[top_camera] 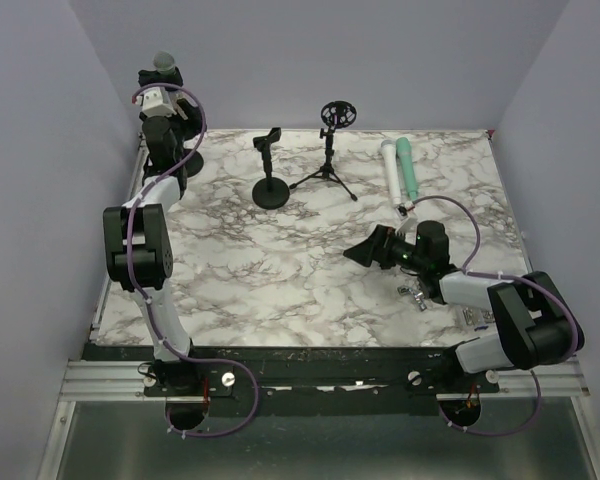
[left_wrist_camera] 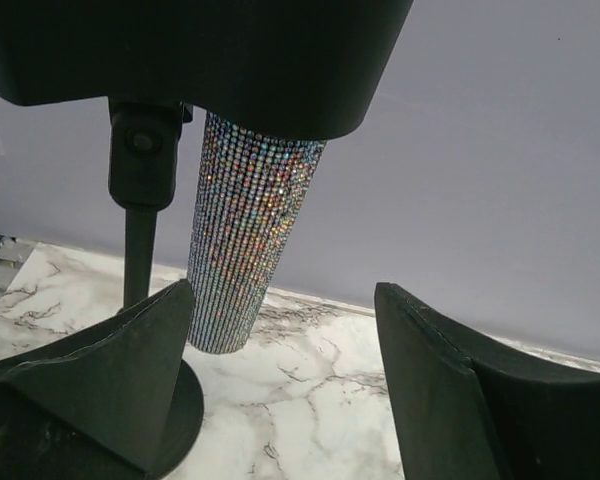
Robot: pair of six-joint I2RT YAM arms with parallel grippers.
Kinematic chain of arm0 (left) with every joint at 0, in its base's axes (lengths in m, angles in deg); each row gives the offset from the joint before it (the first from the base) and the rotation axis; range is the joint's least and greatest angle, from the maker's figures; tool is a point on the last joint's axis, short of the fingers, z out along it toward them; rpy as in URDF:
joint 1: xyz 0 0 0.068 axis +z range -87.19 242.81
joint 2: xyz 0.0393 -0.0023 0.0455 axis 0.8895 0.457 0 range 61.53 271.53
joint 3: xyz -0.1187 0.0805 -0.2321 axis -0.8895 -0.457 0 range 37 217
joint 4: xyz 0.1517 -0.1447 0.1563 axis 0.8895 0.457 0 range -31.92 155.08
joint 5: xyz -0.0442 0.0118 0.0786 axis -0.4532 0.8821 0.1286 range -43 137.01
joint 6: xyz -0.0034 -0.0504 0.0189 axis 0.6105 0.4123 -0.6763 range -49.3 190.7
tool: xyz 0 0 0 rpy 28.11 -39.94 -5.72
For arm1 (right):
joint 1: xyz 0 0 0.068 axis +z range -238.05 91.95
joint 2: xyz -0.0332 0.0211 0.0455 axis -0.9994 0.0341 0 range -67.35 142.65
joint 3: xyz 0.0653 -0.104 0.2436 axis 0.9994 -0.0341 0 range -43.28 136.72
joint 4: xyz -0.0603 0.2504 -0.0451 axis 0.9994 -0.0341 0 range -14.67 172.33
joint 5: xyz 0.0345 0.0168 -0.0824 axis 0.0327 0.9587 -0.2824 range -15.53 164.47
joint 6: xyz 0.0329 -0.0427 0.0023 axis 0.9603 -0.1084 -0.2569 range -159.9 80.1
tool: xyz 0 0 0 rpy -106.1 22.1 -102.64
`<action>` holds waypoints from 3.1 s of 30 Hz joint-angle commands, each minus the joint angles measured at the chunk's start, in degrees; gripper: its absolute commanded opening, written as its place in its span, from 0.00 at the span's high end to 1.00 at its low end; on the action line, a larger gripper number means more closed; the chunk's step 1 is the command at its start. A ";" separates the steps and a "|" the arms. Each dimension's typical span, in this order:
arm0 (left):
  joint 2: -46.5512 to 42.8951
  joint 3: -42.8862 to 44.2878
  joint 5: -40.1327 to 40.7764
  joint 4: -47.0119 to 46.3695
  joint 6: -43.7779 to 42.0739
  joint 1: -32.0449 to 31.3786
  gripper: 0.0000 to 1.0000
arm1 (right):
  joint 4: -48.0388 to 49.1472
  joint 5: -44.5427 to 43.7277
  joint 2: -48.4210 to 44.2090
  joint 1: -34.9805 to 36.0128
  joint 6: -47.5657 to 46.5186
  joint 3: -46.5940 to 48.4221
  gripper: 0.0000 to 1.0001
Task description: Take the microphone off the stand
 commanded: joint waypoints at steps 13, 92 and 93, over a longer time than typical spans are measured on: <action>12.10 20.41 4.41 6.06 -4.28 0.21 0.30 | 4.25 2.16 5.99 0.13 1.54 0.35 0.03; -55.12 -40.95 21.22 28.81 -7.65 -43.47 1.00 | -2.33 -1.63 1.72 0.13 -2.49 0.29 0.04; -55.35 -40.60 21.65 29.95 -7.18 -45.07 1.00 | -2.80 -2.12 1.15 0.13 -2.79 0.19 0.04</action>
